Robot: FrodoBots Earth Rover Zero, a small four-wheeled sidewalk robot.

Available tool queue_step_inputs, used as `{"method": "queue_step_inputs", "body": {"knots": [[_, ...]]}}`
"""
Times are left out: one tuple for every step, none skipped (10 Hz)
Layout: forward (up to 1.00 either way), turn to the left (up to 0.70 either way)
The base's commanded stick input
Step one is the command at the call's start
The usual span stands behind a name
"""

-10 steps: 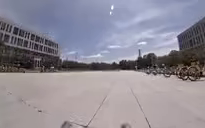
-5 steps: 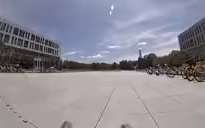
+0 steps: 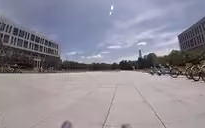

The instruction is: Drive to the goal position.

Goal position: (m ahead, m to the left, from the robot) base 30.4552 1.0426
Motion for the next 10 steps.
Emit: {"method": "queue_step_inputs", "body": {"knots": [[0.7, 0.0], [0.7, 0.0], [0.7, 0.0], [0.7, 0.0], [0.7, 0.0], [0.7, 0.0], [0.7, 0.0], [0.7, 0.0], [0.7, 0.0], [0.7, 0.0]]}}
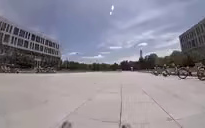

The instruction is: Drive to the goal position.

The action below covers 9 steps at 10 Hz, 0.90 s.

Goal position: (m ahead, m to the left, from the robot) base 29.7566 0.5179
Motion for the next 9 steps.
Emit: {"method": "queue_step_inputs", "body": {"knots": [[0.7, 0.0], [0.7, 0.0], [0.7, 0.0], [0.7, 0.0], [0.7, 0.0], [0.7, 0.0], [0.7, 0.0], [0.7, 0.0], [0.7, -0.05]]}}
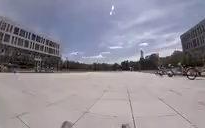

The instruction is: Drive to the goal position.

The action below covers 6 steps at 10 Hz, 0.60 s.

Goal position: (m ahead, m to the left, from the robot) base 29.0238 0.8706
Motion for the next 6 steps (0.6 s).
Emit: {"method": "queue_step_inputs", "body": {"knots": [[0.7, -0.14], [0.7, -0.26], [0.7, -0.32], [0.7, -0.15], [0.7, 0.0], [0.7, 0.0]]}}
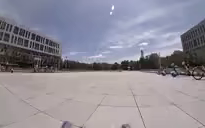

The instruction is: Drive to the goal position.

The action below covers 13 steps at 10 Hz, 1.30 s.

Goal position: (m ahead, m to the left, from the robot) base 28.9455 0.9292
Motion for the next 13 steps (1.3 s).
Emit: {"method": "queue_step_inputs", "body": {"knots": [[0.7, 0.0], [0.7, 0.0], [0.7, 0.0], [0.7, 0.0], [0.7, 0.0], [0.7, 0.0], [0.7, 0.0], [0.7, 0.0], [0.7, 0.0], [0.7, 0.0], [0.7, 0.0], [0.7, 0.0], [0.7, 0.0]]}}
